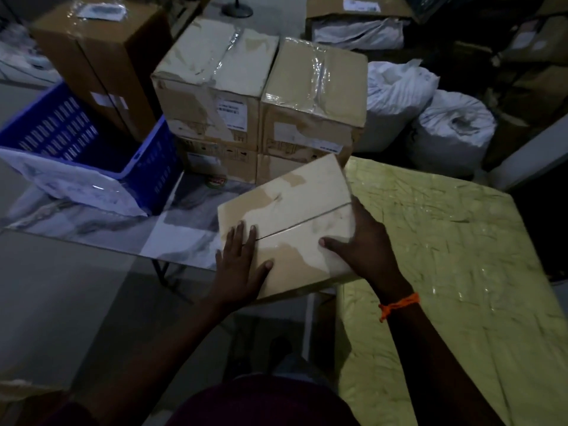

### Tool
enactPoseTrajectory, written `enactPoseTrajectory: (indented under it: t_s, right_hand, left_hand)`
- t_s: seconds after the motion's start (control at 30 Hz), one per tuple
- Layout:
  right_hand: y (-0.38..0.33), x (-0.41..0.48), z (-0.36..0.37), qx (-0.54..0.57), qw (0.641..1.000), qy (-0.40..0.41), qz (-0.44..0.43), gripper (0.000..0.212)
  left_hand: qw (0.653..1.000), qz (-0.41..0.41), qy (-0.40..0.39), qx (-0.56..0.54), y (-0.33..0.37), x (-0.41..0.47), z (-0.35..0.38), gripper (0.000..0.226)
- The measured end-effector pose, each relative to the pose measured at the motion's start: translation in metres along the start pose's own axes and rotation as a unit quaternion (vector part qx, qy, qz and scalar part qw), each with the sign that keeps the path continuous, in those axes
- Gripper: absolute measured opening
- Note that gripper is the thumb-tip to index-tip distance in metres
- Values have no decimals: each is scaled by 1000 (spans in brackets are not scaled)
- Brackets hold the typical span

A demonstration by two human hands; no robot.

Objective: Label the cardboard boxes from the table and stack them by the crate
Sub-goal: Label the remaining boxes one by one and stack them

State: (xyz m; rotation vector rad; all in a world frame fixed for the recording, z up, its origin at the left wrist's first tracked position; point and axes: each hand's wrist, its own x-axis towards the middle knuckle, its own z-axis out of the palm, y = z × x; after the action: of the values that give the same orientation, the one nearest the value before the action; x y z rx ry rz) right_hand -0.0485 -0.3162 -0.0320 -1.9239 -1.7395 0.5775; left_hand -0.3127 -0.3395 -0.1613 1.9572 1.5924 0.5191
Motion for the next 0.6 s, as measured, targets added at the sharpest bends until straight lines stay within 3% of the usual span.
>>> enactPoseTrajectory:
  t_s: [0.23,0.37,0.47,0.6]
  right_hand:
    - [-67,7,16,-86,988,-60,-114,105]
    - [-106,5,28,-166,951,-98,-241,105]
    - [-116,-2,41,-198,914,-109,-336,99]
    - [-91,-7,52,-234,862,-100,-439,96]
  left_hand:
    - [998,-36,-21,42,-30,-6,-47,117]
    - [996,29,88,11,-24,-2,-95,133]
    - [970,145,194,32,-12,1,-130,124]
    - [948,222,196,116,-5,7,-153,87]
